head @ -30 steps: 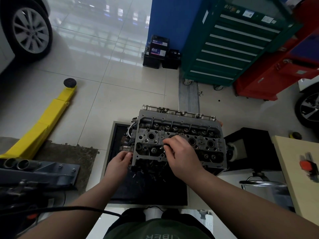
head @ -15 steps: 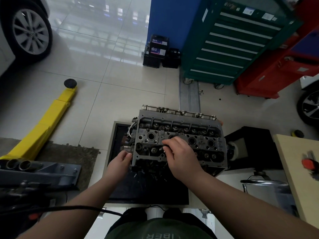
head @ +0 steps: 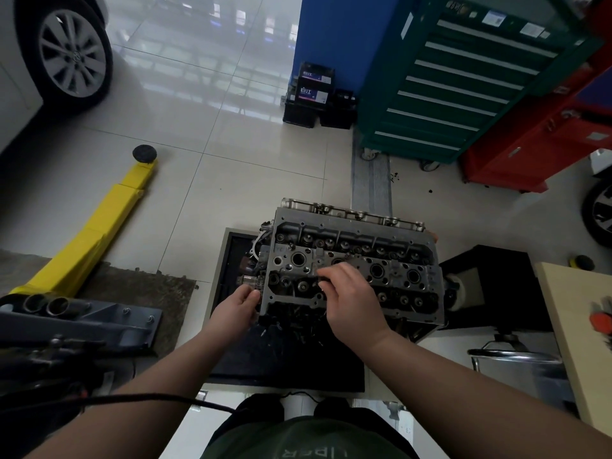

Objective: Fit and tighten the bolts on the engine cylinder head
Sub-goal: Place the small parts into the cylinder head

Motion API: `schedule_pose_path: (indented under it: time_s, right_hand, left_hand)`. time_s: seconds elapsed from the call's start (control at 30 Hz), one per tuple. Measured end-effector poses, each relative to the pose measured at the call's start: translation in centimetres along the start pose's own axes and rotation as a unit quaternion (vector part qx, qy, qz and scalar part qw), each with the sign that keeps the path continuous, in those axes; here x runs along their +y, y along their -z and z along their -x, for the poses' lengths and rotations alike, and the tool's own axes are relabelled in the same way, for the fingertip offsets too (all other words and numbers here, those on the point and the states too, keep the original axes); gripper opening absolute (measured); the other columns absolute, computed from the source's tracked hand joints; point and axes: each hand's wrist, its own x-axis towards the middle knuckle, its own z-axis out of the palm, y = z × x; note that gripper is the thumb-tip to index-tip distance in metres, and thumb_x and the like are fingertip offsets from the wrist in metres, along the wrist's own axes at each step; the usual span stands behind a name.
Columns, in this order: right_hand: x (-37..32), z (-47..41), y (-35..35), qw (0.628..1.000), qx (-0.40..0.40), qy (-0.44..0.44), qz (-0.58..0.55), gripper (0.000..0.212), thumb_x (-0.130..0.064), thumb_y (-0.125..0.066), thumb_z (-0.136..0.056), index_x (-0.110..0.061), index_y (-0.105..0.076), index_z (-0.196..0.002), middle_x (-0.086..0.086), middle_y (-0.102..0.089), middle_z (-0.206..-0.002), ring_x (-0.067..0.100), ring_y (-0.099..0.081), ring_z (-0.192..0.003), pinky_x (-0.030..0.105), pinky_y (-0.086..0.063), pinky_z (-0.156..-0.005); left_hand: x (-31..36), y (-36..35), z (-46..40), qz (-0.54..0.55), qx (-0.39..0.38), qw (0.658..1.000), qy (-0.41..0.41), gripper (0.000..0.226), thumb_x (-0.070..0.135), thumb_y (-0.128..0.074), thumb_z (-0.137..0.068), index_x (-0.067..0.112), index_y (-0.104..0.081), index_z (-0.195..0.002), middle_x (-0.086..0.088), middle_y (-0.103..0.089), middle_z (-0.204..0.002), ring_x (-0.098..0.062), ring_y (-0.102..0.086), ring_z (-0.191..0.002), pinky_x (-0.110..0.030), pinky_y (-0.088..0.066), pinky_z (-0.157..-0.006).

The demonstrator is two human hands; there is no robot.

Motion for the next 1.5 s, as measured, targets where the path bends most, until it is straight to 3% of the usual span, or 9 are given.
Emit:
schedule_pose_path:
  time_s: [0.17,0.37,0.57,0.8,0.97,1.1,1.17,1.3,1.5]
  right_hand:
    - [0.8,-0.9,-0.7,0.996,-0.060,-0.052,0.045,0.018,-0.021,-0.057,-0.104,-0.015,-0.067,-0.117,-0.002,-0.064,-0.109,0.019,-0.054,-0.106,0.036,-0.049,-0.089]
    - [1.3,-2.2,-0.8,0.960,-0.144,0.003,0.240,0.018,-0.031,-0.051,-0.104,-0.018,-0.062,-0.110,0.000,-0.062,-0.107,0.025,-0.054,-0.100,0.037,-0.047,-0.077]
    - [0.2,-3.7,-0.4,0.914,-0.212,0.041,0.344,0.025,-0.032,-0.048,-0.101,-0.016,-0.058,-0.117,0.006,-0.067,-0.115,0.030,-0.057,-0.110,0.041,-0.045,-0.084]
    - [-1.6,-4.5,-1.4,0.880,-0.255,-0.032,0.399,0.020,-0.021,-0.051,-0.098,-0.014,-0.061,-0.113,0.006,-0.069,-0.106,0.029,-0.062,-0.098,0.036,-0.036,-0.071]
    - [-0.7,-4.0,-2.0,0.895,-0.219,-0.046,0.386,0.018,-0.026,-0.049,-0.104,-0.018,-0.064,-0.107,0.002,-0.071,-0.095,0.027,-0.065,-0.088,0.033,-0.037,-0.067]
    - [0.3,-3.8,-2.0,0.922,-0.178,-0.041,0.341,0.038,-0.048,-0.038,-0.103,-0.018,-0.061,-0.099,0.001,-0.066,-0.090,0.027,-0.062,-0.086,0.035,-0.039,-0.061]
    - [0.8,-3.5,-2.2,0.929,-0.174,-0.025,0.325,0.037,-0.047,-0.037,-0.103,-0.019,-0.061,-0.103,0.001,-0.068,-0.095,0.026,-0.062,-0.090,0.035,-0.038,-0.062]
    - [1.4,-3.2,-2.8,0.936,-0.154,-0.019,0.316,0.040,-0.046,-0.035,-0.107,-0.019,-0.064,-0.106,0.001,-0.071,-0.098,0.025,-0.065,-0.093,0.033,-0.039,-0.060]
    - [2.0,-1.6,-1.0,0.971,-0.096,-0.073,0.207,0.046,-0.056,-0.033,-0.104,-0.025,-0.061,-0.087,0.000,-0.068,-0.084,0.028,-0.065,-0.083,0.036,-0.038,-0.058]
  left_hand:
    - [0.4,0.5,0.1,-0.009,-0.020,1.000,0.002,0.028,0.039,-0.045,-0.110,0.021,-0.061,-0.097,-0.005,-0.067,-0.077,-0.016,-0.058,-0.063,-0.030,-0.043,-0.057]
    - [0.5,0.5,0.3,-0.011,-0.022,1.000,0.005,0.029,0.040,-0.045,-0.110,0.019,-0.061,-0.098,-0.005,-0.067,-0.078,-0.018,-0.058,-0.065,-0.032,-0.043,-0.060]
    - [0.8,0.5,0.4,-0.001,-0.026,1.000,0.005,0.028,0.037,-0.044,-0.110,0.018,-0.060,-0.097,-0.006,-0.065,-0.078,-0.019,-0.059,-0.066,-0.029,-0.041,-0.056]
    - [0.8,0.6,0.3,-0.005,-0.028,1.000,0.007,0.026,0.037,-0.044,-0.110,0.021,-0.059,-0.097,-0.004,-0.064,-0.076,-0.017,-0.056,-0.063,-0.028,-0.041,-0.055]
    - [1.2,0.8,0.5,-0.012,-0.033,0.999,0.008,0.027,0.035,-0.043,-0.111,0.016,-0.059,-0.098,-0.004,-0.063,-0.075,-0.016,-0.055,-0.061,-0.029,-0.039,-0.054]
    - [1.2,0.8,0.5,-0.019,-0.036,0.999,0.002,0.028,0.035,-0.043,-0.111,0.014,-0.059,-0.103,-0.005,-0.063,-0.077,-0.017,-0.056,-0.062,-0.030,-0.039,-0.057]
    - [1.2,0.8,0.3,-0.025,-0.037,0.999,-0.002,0.028,0.036,-0.042,-0.111,0.017,-0.059,-0.101,-0.006,-0.065,-0.080,-0.017,-0.058,-0.065,-0.030,-0.043,-0.059]
    - [1.4,2.1,-0.8,-0.127,-0.071,0.989,-0.029,0.023,0.038,-0.045,-0.110,0.023,-0.061,-0.116,-0.005,-0.071,-0.105,-0.022,-0.068,-0.093,-0.039,-0.058,-0.087]
    - [7.6,3.8,-1.3,-0.247,0.099,0.953,-0.147,0.012,0.040,-0.057,-0.101,0.029,-0.060,-0.098,0.006,-0.066,-0.095,-0.013,-0.062,-0.081,-0.038,-0.057,-0.073]
